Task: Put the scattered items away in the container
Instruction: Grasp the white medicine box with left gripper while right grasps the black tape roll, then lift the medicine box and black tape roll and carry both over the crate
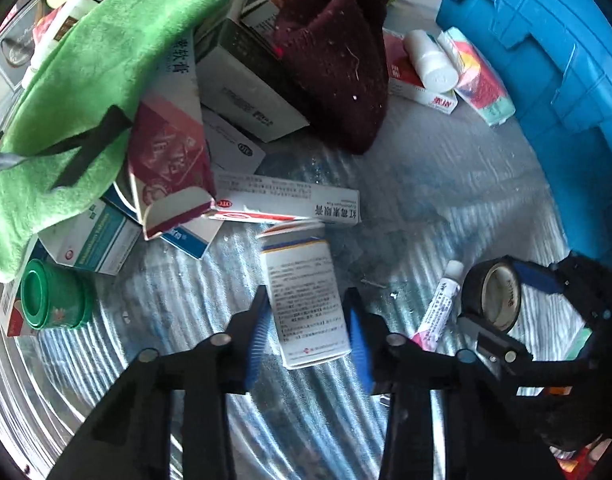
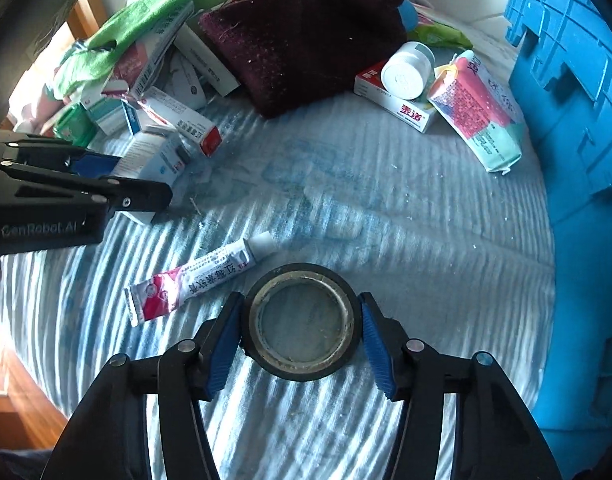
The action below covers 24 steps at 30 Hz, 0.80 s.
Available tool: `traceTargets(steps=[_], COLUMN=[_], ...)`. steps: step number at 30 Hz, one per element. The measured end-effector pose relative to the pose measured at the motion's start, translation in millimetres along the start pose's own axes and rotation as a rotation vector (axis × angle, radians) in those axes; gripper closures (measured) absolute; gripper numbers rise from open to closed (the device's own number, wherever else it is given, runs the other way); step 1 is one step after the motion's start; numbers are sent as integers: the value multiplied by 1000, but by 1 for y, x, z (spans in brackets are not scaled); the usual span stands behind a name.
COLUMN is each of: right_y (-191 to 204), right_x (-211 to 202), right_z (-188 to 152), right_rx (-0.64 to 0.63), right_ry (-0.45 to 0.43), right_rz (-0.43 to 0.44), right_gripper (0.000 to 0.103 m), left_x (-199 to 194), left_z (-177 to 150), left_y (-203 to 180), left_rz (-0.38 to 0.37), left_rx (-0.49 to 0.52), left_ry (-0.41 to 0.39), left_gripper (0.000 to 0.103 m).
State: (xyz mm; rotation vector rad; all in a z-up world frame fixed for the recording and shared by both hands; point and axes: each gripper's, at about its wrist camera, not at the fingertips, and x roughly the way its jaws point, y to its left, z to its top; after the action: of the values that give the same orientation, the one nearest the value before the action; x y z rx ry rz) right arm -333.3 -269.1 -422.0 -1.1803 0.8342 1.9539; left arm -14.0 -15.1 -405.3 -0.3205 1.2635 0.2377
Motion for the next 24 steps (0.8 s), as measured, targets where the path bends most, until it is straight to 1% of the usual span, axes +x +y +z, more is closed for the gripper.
traceTargets(steps=[5, 14, 19, 24], right_y=[-3, 1, 12, 21], right_x=[-4, -24, -39, -60], right_z=[-4, 0, 3, 11], right_rx=[7, 10, 14, 8], right_ry=[2, -20, -45, -66], right_rz=[24, 14, 11, 5], right_gripper=[48, 48, 48, 48], left_x=[-12, -32, -46, -68], left_z=[-1, -4, -5, -9], left_y=[-2, 0, 15, 17], left_rz=[0, -7, 3, 26], left_rx=[12, 11, 7, 9], left_ry=[-19, -46, -69, -108], left_gripper=[74, 74, 74, 74])
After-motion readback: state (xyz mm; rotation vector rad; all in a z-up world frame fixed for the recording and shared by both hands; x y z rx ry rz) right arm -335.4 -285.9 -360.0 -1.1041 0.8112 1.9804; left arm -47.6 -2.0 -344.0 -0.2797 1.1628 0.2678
